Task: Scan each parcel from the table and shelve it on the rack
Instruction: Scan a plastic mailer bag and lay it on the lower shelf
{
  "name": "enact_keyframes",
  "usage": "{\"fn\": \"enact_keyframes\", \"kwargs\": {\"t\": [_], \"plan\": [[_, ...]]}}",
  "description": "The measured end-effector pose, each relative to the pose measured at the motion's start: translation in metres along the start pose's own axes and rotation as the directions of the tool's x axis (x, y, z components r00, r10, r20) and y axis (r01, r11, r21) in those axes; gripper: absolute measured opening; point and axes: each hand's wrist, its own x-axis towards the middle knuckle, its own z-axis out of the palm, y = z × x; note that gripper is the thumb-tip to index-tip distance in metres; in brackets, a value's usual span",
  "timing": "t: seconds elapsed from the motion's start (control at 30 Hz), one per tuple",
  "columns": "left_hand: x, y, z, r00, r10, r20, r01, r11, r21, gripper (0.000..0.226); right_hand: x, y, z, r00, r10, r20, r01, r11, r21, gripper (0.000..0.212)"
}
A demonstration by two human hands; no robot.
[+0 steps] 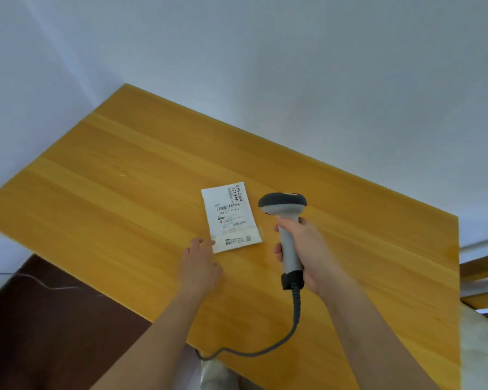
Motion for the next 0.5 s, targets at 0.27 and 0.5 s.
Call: {"fn": "enact_keyframes", "kwargs": {"t": [0.27,0.5], "plan": [[0.015,-0.024,-0.005,0.965,0.138,0.223,-0.225,0.875,0.428,0.067,-0.003,0.012,0.004,1.0,-0.016,0.004,0.017,0.999,-0.04,0.023],[0.033,-0.029,-0.038,0.986,0.105,-0.131,-0.046,0.919,0.392,0.056,-0.002,0.01,0.014,0.999,-0.034,0.007,0.035,0.999,-0.031,0.022]]}}
